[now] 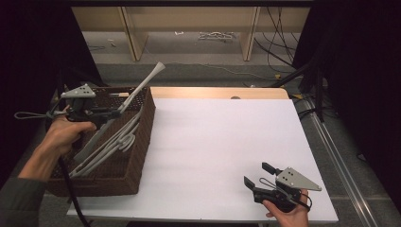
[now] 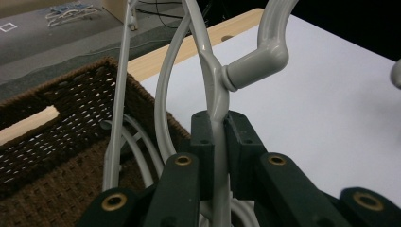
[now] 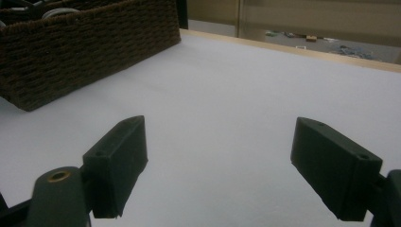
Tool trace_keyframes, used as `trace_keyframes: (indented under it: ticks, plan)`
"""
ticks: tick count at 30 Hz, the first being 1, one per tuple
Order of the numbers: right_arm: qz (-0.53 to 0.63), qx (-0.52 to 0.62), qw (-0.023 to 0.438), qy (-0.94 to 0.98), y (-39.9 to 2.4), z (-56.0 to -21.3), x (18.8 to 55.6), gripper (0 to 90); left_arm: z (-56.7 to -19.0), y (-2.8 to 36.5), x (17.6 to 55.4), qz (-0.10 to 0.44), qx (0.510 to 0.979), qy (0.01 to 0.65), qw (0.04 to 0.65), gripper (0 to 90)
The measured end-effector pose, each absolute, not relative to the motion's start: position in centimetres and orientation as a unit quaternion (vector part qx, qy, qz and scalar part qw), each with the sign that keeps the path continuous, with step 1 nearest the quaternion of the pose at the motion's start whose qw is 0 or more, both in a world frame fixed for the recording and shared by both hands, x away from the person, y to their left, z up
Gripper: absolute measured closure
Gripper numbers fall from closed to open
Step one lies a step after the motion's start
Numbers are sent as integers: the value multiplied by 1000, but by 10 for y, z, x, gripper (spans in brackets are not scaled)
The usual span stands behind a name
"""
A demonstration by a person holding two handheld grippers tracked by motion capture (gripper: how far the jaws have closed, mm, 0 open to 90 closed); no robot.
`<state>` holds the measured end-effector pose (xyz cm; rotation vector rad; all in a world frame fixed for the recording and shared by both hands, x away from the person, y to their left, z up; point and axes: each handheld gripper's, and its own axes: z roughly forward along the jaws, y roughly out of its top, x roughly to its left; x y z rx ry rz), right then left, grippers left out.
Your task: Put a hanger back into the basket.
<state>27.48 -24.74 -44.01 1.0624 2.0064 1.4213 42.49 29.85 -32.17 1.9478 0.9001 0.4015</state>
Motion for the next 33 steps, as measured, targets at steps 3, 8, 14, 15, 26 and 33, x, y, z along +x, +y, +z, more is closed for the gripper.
trace_keyframes:
  ticks: [3, 8, 14, 15, 26, 33]
  plan:
    - [518, 386, 231, 728, -248, -441, 275, 203, -327, 306, 422, 167, 793, 369, 455, 822]
    - [517, 386, 230, 728, -247, -441, 275, 203, -336, 316, 418, 170, 793, 374, 449, 822]
    - [519, 386, 234, 726, -247, -441, 275, 203, -344, 326, 414, 174, 800, 373, 437, 822]
    - [519, 386, 234, 726, -247, -441, 275, 203, -346, 328, 413, 172, 798, 376, 438, 822]
    - [514, 389, 229, 729, -248, -440, 275, 203, -361, 347, 402, 169, 797, 385, 434, 822]
    - [512, 391, 231, 729, -248, -440, 275, 203, -371, 354, 398, 162, 800, 396, 420, 822]
